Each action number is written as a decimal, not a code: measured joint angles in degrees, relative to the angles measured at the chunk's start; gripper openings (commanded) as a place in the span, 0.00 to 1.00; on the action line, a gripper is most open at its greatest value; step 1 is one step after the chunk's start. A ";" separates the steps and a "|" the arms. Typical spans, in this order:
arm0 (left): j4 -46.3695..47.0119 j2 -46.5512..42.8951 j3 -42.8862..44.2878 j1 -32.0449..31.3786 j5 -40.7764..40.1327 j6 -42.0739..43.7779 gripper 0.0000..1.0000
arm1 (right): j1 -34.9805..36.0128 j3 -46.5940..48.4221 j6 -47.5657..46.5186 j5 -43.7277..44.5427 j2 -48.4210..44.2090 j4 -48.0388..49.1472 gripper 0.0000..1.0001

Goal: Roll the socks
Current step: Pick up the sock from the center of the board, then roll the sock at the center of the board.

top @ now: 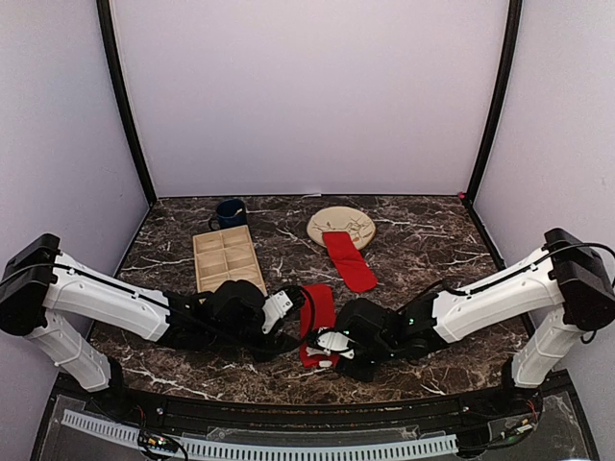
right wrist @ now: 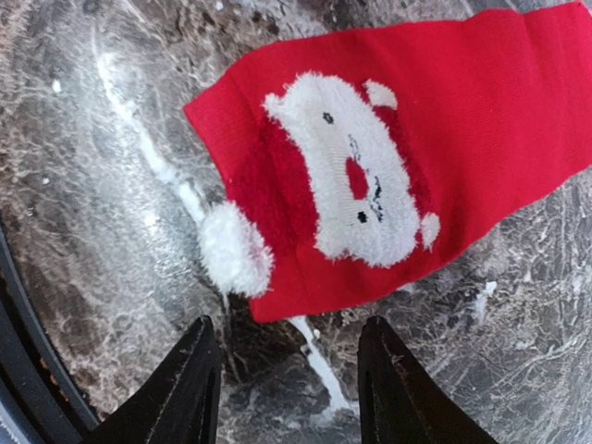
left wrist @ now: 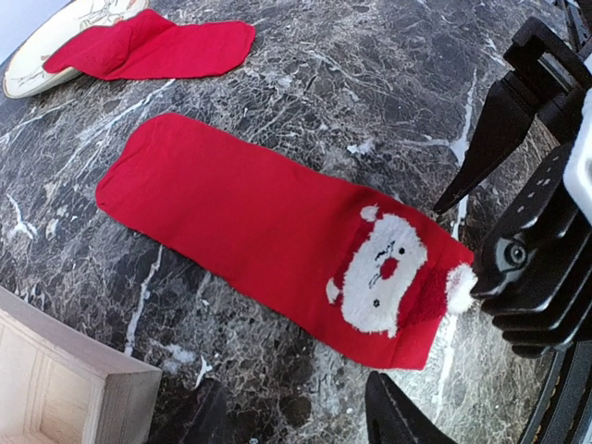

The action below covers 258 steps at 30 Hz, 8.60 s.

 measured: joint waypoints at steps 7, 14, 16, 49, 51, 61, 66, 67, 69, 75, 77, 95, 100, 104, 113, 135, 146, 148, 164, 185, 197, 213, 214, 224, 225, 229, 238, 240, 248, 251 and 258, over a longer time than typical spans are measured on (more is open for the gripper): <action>1.31 -1.11 -1.77 -0.04 -0.35 -0.92 0.60 | 0.02 0.59 -2.69 0.00 2.54 0.66 0.37; 3.48 -2.75 -3.21 -0.04 -0.72 -1.51 0.80 | 0.02 1.22 -4.52 0.02 3.21 1.49 0.34; 3.85 -2.89 -3.67 -0.04 -0.79 -1.55 0.83 | 0.02 1.40 -5.16 0.00 3.30 1.53 0.33; 8.11 -9.09 -9.51 -0.04 -1.18 -3.85 0.84 | -4.66 10.25 -5.53 -14.40 7.48 -6.93 0.00; 8.76 -9.09 -9.62 -0.04 -0.57 -3.80 0.84 | -6.12 10.67 -4.94 -17.05 7.50 -7.78 0.00; 11.21 -7.67 -9.79 -0.04 3.78 -2.49 0.85 | -11.08 13.77 -2.67 -29.29 11.17 -11.23 0.00; 11.56 -6.03 -9.79 -0.04 6.38 -1.36 0.84 | -13.05 14.49 -1.62 -34.47 12.33 -12.02 0.00; 11.87 -5.38 -9.79 -0.07 8.39 -0.42 0.83 | -14.75 14.49 -0.68 -38.03 12.37 -12.00 0.00; 12.11 -5.35 -9.79 -0.09 9.05 -0.02 0.82 | -15.13 14.56 -0.28 -38.99 12.41 -12.04 0.00; 12.61 -5.18 -9.75 -0.61 12.20 2.69 0.78 | -16.00 16.00 0.52 -42.88 13.57 -12.28 0.00; 12.55 -4.52 -9.49 -0.79 12.98 3.78 0.77 | -16.06 16.15 0.68 -43.60 13.73 -12.35 0.00; 10.99 3.34 -4.48 -3.43 13.60 11.45 0.54 | -16.63 16.33 1.33 -45.00 13.86 -13.64 0.00; 10.82 4.33 -3.61 -3.74 12.68 12.74 0.46 | -16.63 16.44 1.33 -45.05 14.08 -13.81 0.00; 10.82 4.87 -3.54 -3.82 12.28 13.18 0.44 | -16.63 16.46 1.33 -45.05 14.19 -14.03 0.00; 10.82 6.97 -2.78 -3.85 11.37 13.64 0.33 | -16.63 16.55 1.33 -45.27 14.23 -14.56 0.00; 10.43 8.94 -1.68 -3.85 11.47 14.27 0.10 | -16.63 16.96 1.33 -45.00 14.25 -15.08 0.00; 7.15 10.32 0.92 -3.85 13.40 14.32 0.00 | -16.63 16.35 1.57 -43.56 14.25 -14.99 0.04; 6.56 10.47 1.18 -3.78 13.90 14.32 0.00 | -16.63 15.76 1.81 -43.06 14.25 -14.91 0.07; -3.45 14.60 8.63 1.77 26.73 14.27 0.00 | -16.74 10.67 4.57 -37.46 9.35 -12.52 0.31; -12.59 19.96 16.02 5.95 40.26 14.19 0.00 | -18.01 -3.96 12.20 -23.30 -7.30 -2.40 0.26; -19.21 24.70 21.90 9.09 47.98 14.23 0.00 | -9.35 -12.20 15.04 -5.88 -20.57 2.34 0.23; -30.40 31.21 30.77 12.87 57.13 16.00 0.00 | 7.13 -8.52 9.40 12.72 -13.25 3.21 0.30; -31.04 31.58 31.23 13.03 57.51 16.20 0.00 | 7.91 -7.85 8.61 13.51 -12.24 3.17 0.32; -35.69 34.18 33.29 13.55 60.81 17.99 0.00 | 11.32 -3.04 1.84 17.90 -4.48 3.28 0.40; -36.06 34.29 33.46 13.60 60.96 18.16 0.00 | 11.45 -2.67 1.20 18.10 -3.74 3.30 0.41; -36.98 34.32 33.90 13.88 61.29 18.71 0.00 | 11.72 -1.40 -1.57 18.88 -0.42 3.41 0.45; -38.05 35.23 34.73 14.25 62.20 18.99 0.00 | 11.74 0.15 -4.94 19.19 1.88 3.26 0.46; -38.21 35.26 34.82 14.25 62.29 18.99 0.00 | 11.78 0.57 -5.77 19.30 2.49 3.32 0.45; -38.73 35.50 34.97 14.25 62.60 19.19 0.00 | 12.02 0.68 -8.28 19.30 4.22 3.28 0.41; -39.01 35.78 35.28 14.25 62.88 19.23 0.00 | 12.02 0.74 -9.25 19.32 4.59 3.19 0.38; -39.36 35.85 35.58 14.29 63.08 19.39 0.00 | 12.02 1.77 -11.56 19.50 6.05 3.23 0.28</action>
